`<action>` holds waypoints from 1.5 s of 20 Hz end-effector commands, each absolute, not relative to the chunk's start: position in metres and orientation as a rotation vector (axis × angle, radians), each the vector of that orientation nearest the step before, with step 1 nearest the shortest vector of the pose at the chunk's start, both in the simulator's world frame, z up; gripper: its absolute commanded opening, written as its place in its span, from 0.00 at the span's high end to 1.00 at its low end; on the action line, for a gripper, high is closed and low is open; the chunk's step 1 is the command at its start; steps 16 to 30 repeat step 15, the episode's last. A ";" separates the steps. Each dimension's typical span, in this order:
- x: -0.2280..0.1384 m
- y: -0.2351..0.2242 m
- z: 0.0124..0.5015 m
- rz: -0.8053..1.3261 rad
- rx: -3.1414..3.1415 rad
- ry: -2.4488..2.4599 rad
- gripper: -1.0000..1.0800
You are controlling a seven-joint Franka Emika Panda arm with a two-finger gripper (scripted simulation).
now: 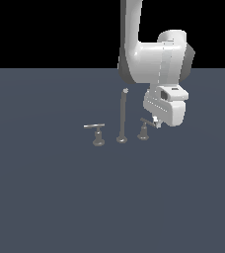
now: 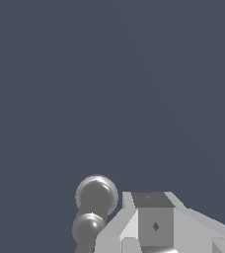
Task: Turn on the faucet by rotating a designated handle.
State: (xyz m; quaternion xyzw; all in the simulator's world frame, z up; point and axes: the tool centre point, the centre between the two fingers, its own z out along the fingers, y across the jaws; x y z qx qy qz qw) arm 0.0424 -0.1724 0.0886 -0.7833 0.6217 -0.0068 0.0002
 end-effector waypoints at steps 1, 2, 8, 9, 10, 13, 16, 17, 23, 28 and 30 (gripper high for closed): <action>0.035 -0.159 0.089 -0.006 -2.469 1.940 1.00; 0.032 -0.157 0.089 -0.005 -2.469 1.941 1.00; 0.028 -0.155 0.089 -0.011 -2.459 1.959 1.00; 0.027 -0.148 0.089 -0.009 -2.460 1.957 1.00; 0.027 -0.142 0.089 -0.008 -2.462 1.954 1.00; 0.026 -0.122 0.089 -0.003 -2.466 1.947 1.00; 0.026 -0.115 0.089 -0.001 -2.468 1.944 1.00; 0.026 -0.115 0.089 -0.001 -2.468 1.944 1.00; 0.026 -0.115 0.089 -0.001 -2.468 1.944 1.00; 0.026 -0.115 0.089 -0.001 -2.468 1.944 1.00; 0.026 -0.115 0.089 -0.001 -2.468 1.944 1.00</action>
